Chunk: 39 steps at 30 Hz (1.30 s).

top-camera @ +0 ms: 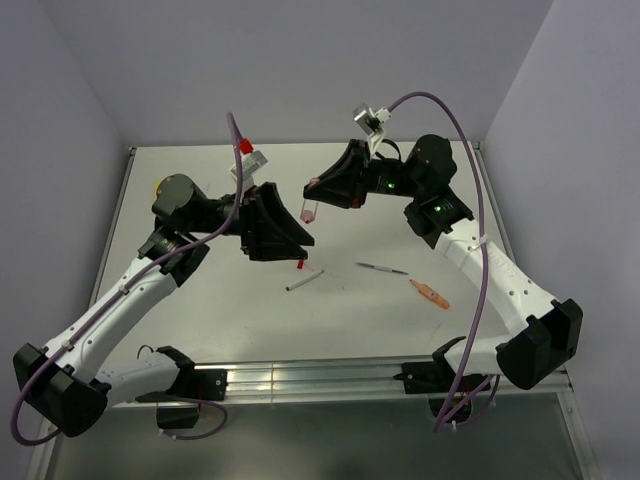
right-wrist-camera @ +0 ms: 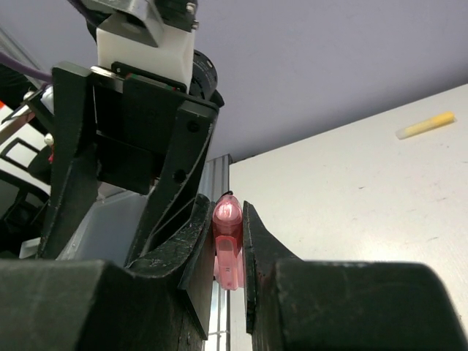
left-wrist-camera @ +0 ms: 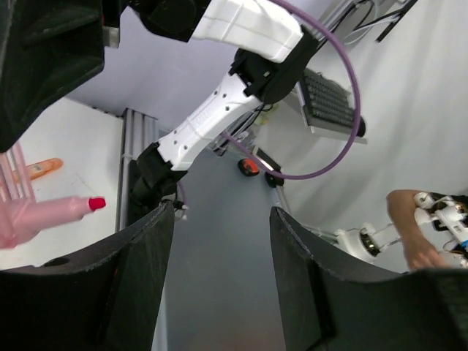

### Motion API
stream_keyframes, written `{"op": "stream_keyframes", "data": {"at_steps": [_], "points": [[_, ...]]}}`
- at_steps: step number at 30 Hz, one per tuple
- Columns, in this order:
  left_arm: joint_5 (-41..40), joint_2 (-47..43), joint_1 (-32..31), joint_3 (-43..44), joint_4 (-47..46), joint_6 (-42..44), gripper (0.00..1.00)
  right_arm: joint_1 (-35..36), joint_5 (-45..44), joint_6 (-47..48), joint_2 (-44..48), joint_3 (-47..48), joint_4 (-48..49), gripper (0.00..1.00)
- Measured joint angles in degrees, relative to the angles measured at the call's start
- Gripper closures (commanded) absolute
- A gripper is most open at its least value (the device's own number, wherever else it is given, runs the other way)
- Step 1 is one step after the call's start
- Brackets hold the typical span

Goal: Insert the pens into the pen caps

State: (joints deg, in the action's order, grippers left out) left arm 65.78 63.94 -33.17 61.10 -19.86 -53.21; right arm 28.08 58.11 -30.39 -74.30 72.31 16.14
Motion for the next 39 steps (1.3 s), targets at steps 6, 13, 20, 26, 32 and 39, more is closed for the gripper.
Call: {"op": "stream_keyframes", "data": {"at_steps": [6,13,20,26,32,39], "points": [[-4.5,-6.3,2.8,-0.1,12.1,14.1,0.32,0.0,0.7,0.0,-0.1,0.0,0.1,1.00],[-13.9,-13.0,4.3,-0.2,22.1,36.5,0.30,0.0,3.9,-2.2,0.0,-0.2,1.5,1.00],[-19.1,-5.7,3.8,-0.2,25.7,47.5,0.33,0.6,6.3,-7.3,0.1,-0.7,6.1,1.00],[-21.0,-3.3,1.9,-0.2,26.6,51.9,0.37,1.6,7.6,-10.2,0.1,-0.8,8.9,1.00],[-20.3,-4.5,0.9,-1.5,23.7,53.1,0.34,1.9,7.8,-12.3,0.1,-1.2,11.3,1.00],[-19.5,-6.4,-0.2,-3.7,19.6,53.1,0.37,2.1,8.0,-13.7,-0.5,-1.5,12.3,1.00]]}}
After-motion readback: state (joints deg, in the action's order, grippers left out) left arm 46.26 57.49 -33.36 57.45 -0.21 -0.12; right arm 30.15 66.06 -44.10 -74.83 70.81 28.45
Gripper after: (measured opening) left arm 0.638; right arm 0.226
